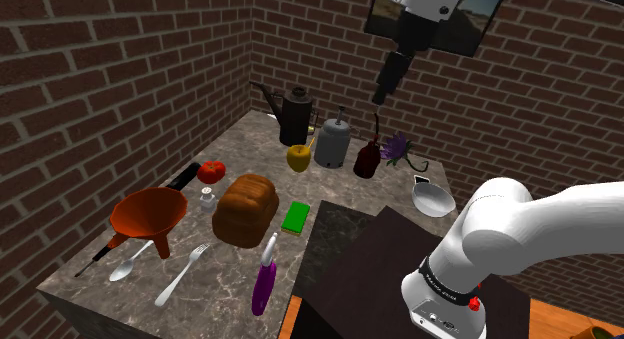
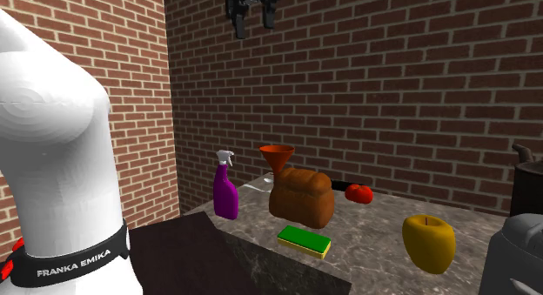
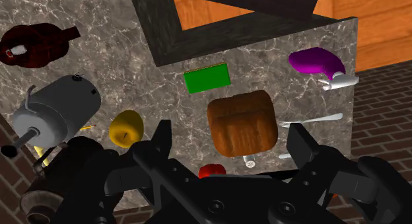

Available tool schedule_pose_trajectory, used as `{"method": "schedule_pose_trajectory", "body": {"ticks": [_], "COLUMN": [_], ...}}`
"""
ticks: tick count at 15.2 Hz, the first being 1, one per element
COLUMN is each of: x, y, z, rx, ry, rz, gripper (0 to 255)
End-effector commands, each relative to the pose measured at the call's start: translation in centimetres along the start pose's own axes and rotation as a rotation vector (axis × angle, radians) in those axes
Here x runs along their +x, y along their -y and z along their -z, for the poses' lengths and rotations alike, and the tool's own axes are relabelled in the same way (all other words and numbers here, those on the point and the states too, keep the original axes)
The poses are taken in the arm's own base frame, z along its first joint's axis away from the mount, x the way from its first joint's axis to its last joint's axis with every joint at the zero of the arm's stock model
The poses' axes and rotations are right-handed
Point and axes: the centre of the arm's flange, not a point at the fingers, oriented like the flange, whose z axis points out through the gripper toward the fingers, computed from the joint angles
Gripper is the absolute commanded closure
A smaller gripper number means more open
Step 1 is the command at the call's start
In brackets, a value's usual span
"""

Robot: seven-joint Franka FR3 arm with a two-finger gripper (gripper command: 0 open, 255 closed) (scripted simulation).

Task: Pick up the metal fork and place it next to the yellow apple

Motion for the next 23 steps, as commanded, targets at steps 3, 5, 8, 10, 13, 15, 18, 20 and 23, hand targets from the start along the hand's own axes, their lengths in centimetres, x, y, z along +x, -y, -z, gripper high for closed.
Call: {"method": "schedule_pose_trajectory", "body": {"ticks": [3, 5, 8, 10, 13, 15, 18, 20, 23], "x": [0.4, 0.8, 1.6, 2.2, 3.2, 4.0, 5.3, 6.2, 7.7], "y": [1.7, 3.5, 6.0, 7.7, 10.2, 11.8, 14.1, 15.6, 17.7], "z": [-1.9, -3.9, -6.8, -8.8, -11.7, -13.6, -16.6, -18.5, -21.5], "rx": [0.001, 0.003, 0.005, 0.006, 0.009, 0.01, 0.012, 0.014, 0.016], "ry": [0.008, 0.016, 0.028, 0.036, 0.048, 0.056, 0.069, 0.077, 0.089], "rz": [-0.049, -0.098, -0.172, -0.221, -0.295, -0.344, -0.418, -0.467, -0.54], "gripper": [0, 0, 0, 0, 0, 0, 0, 0, 0]}}
